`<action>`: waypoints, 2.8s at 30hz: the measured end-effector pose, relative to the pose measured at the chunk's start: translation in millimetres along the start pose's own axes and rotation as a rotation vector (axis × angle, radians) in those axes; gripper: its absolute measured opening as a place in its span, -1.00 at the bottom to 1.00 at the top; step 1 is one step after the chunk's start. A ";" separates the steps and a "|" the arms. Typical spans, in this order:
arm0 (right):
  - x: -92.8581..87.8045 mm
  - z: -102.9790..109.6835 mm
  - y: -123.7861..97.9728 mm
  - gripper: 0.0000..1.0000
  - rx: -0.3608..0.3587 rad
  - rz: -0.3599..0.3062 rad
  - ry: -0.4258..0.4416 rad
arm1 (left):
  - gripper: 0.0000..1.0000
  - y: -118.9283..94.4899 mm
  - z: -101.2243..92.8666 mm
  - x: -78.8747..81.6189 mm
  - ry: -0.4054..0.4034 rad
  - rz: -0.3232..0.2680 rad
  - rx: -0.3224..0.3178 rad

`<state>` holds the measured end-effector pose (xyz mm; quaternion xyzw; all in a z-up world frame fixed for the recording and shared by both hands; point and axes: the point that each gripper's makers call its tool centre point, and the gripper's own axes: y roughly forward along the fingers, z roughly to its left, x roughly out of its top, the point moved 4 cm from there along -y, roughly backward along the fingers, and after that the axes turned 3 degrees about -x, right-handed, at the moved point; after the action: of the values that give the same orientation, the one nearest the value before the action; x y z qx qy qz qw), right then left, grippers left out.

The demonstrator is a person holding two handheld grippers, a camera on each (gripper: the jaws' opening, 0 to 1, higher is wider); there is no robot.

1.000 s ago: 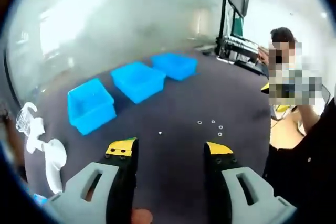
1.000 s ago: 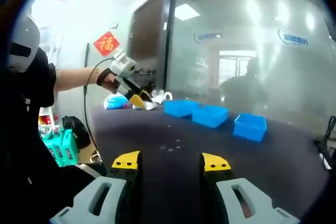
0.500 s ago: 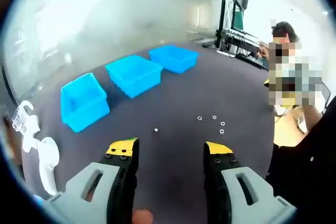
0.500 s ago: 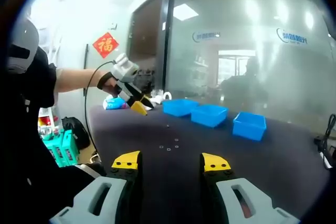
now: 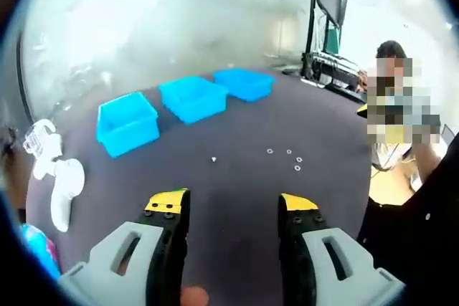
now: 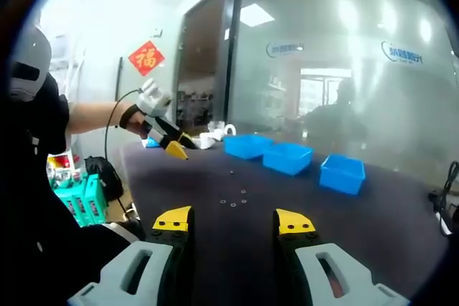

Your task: Sort the screws, nuts, and washers into the corresponding bins

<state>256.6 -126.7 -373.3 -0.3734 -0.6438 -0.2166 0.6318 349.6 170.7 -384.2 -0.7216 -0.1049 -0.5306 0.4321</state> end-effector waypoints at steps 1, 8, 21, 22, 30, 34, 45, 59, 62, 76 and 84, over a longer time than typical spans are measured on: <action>0.1 0.5 0.2 -0.21 0.002 0.000 0.000 | -0.08 -1.9 0.4 -1.1 -0.002 -0.002 0.003; 2.4 3.6 1.5 -0.21 0.011 -0.006 -0.006 | -0.08 -18.9 2.4 -13.4 -0.023 -0.027 0.034; 1.1 9.3 5.6 -0.22 0.029 -0.008 -0.004 | -0.06 -34.9 -1.7 -22.1 -0.018 -0.029 0.048; 1.1 9.3 5.5 -0.22 0.030 -0.007 -0.006 | -0.06 -34.7 -2.0 -22.3 -0.018 -0.029 0.046; 1.0 7.0 2.7 -0.22 0.025 -0.006 -0.005 | -0.06 -27.2 -1.6 -15.1 -0.010 -0.026 0.026; -1.3 6.1 2.2 -0.22 0.021 -0.002 -0.003 | -0.06 -20.6 1.8 -8.1 -0.003 -0.021 0.023; -4.9 2.9 0.9 -0.22 0.014 -0.001 0.008 | -0.06 17.6 8.1 9.1 -0.018 0.025 -0.020; -10.3 -1.9 0.3 -0.22 0.007 0.002 0.026 | -0.06 71.8 11.8 33.4 0.013 0.137 -0.073; -12.7 -2.6 0.4 -0.23 0.005 0.007 0.028 | -0.06 80.6 9.7 35.2 0.031 0.173 -0.082; -16.4 -6.3 -0.7 -0.23 -0.005 0.005 0.048 | -0.19 105.8 11.6 31.0 0.059 0.312 -0.058; -16.9 -7.0 -1.2 -0.23 -0.006 0.006 0.052 | -0.32 111.9 14.4 26.3 0.050 0.324 -0.053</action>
<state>259.0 -136.3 -388.8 -0.3715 -0.6253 -0.2263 0.6479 438.5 105.5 -420.0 -0.7269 0.0376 -0.4743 0.4953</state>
